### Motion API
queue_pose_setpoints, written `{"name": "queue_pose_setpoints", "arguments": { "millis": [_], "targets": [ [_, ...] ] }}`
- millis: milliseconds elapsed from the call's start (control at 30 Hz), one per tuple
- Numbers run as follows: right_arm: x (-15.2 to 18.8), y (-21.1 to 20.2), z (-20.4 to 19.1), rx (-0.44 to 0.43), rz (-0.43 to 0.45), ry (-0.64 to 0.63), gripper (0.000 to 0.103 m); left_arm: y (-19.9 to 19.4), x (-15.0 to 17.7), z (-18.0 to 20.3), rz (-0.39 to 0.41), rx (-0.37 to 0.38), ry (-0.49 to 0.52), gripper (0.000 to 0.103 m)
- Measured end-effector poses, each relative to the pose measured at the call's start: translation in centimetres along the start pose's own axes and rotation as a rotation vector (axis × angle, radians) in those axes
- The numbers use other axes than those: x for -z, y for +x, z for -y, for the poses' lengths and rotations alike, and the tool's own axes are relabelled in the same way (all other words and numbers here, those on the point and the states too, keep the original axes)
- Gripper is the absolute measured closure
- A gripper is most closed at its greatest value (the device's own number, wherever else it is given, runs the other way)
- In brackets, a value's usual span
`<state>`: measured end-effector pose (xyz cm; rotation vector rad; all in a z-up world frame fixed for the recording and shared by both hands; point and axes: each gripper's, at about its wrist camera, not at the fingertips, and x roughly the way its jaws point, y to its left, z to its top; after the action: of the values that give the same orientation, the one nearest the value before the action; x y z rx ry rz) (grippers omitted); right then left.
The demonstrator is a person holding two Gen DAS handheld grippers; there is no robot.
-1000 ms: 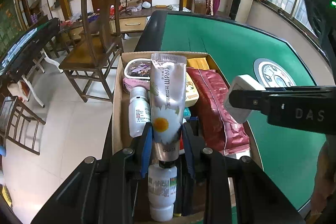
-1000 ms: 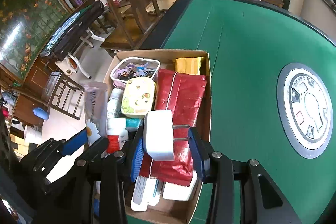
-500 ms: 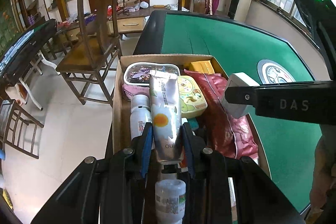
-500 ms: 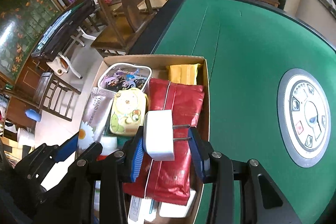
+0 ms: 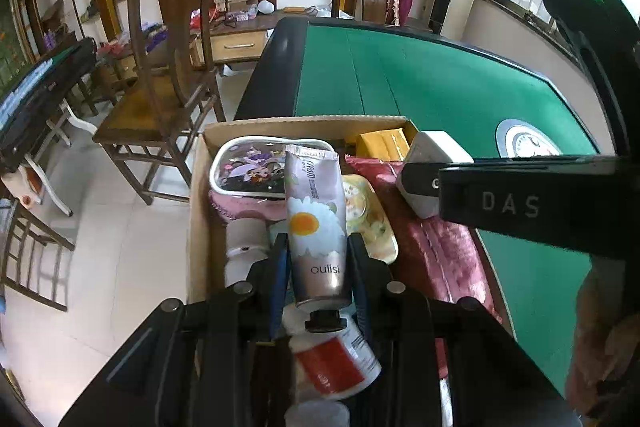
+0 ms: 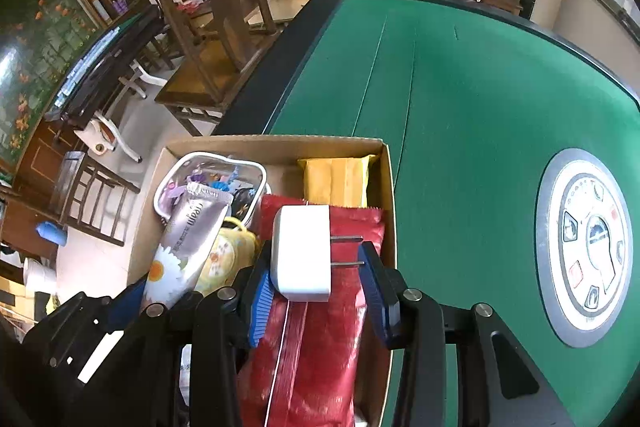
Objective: Organize objects
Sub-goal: 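Lower the tube and plug into the tray, then open both tools to release the tube and plug in the tray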
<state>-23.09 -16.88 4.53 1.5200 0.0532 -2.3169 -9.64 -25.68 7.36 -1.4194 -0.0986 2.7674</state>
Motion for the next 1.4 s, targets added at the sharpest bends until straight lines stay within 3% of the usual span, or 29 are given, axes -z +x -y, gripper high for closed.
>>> {"name": "queue_pose_setpoints", "arguments": {
  "millis": [300, 400, 633, 767, 1000, 1300, 1367, 1400],
  "targets": [
    [-0.9, -0.4, -0.6, -0.035, -0.006, -0.026, 0.055, -0.1, 0.3, -0.3, 0.013, 0.036, -0.028, 0.075],
    [-0.5, -1.2, -1.1, -0.037, -0.004, -0.046, 0.051, -0.7, 0.6, 0.0, 0.023, 0.045, -0.019, 0.067],
    [1.5, -2.9, -2.4, -0.079, 0.01, -0.109, 0.05, -2.2, 1.6, 0.7, 0.039, 0.067, -0.016, 0.066],
    [2.6, -4.2, -1.5, -0.177, 0.004, -0.066, 0.05, -2.7, 2.2, 0.9, 0.036, 0.078, -0.017, 0.066],
    [5.5, -6.9, 0.5, -0.138, 0.035, -0.027, 0.05, -4.1, 3.7, 1.9, 0.059, 0.091, -0.037, 0.063],
    [10.0, -9.3, 2.6, -0.115, 0.057, -0.048, 0.036, -6.4, 6.3, 4.3, 0.054, 0.059, -0.095, 0.033],
    [11.0, -10.2, 3.4, -0.097, 0.087, -0.053, 0.024, -7.1, 6.9, 5.2, 0.046, 0.028, -0.095, 0.029],
    [11.6, -10.6, 4.0, -0.102, 0.088, -0.051, 0.012, -7.6, 7.2, 5.5, 0.046, 0.014, -0.097, 0.029]
  ]
}}
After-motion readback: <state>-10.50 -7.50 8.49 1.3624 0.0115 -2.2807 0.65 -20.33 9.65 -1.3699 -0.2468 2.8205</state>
